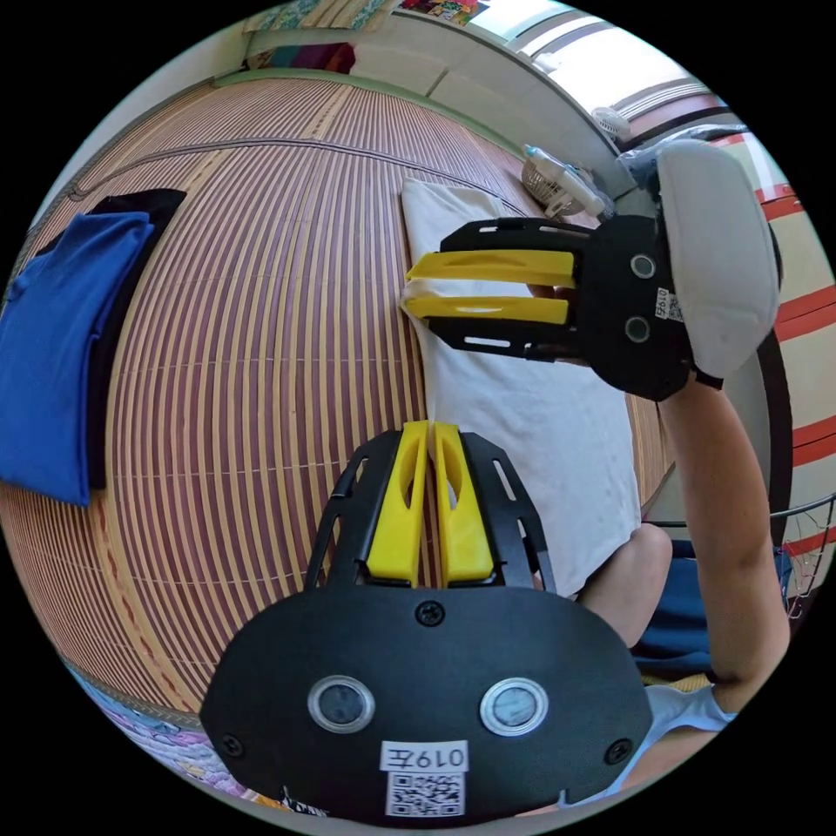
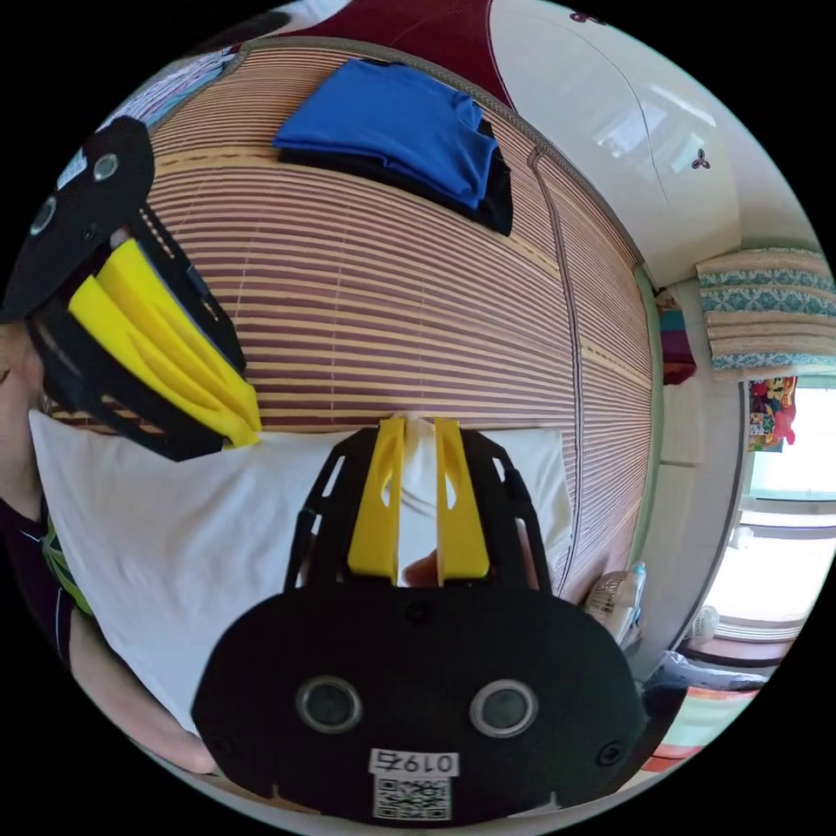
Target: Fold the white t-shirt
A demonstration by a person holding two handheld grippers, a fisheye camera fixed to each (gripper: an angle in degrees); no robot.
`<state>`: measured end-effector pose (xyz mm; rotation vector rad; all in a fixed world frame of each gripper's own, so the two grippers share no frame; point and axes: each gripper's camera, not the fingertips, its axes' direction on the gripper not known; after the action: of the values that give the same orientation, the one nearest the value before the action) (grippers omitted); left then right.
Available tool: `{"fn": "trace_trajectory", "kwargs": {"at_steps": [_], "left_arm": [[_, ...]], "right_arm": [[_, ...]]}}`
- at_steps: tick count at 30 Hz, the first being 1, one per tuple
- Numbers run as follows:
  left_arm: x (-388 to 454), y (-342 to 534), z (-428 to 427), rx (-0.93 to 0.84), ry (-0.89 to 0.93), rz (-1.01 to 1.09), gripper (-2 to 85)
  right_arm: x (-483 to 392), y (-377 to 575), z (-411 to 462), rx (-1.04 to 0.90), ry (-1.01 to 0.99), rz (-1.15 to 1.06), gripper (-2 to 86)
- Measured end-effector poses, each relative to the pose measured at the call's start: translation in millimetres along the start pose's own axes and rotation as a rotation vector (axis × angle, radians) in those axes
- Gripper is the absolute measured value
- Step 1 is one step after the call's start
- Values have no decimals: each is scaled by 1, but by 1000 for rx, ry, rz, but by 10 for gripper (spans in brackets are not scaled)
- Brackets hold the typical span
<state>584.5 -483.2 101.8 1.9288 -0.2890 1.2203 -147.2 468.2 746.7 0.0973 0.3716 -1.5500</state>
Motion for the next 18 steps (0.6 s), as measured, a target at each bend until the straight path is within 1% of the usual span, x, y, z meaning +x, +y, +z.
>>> {"fn": "trace_trajectory", "kwargs": {"at_steps": [5,10,14,18], "left_arm": [[-1,1,0,-4,-2,3,9],[-4,2,0,-6,8,-2,11],[-5,3,0,-6,13,-7,10],[-6,5,-1,-5,17,-11,10]], "right_arm": [[-1,5,-3,-38,-11,54,77],[-18,7,-10,-79,33,102,67],[-52,15,-19,-89,184,167,63],[-94,27,-24,-42,326,212,36]]}}
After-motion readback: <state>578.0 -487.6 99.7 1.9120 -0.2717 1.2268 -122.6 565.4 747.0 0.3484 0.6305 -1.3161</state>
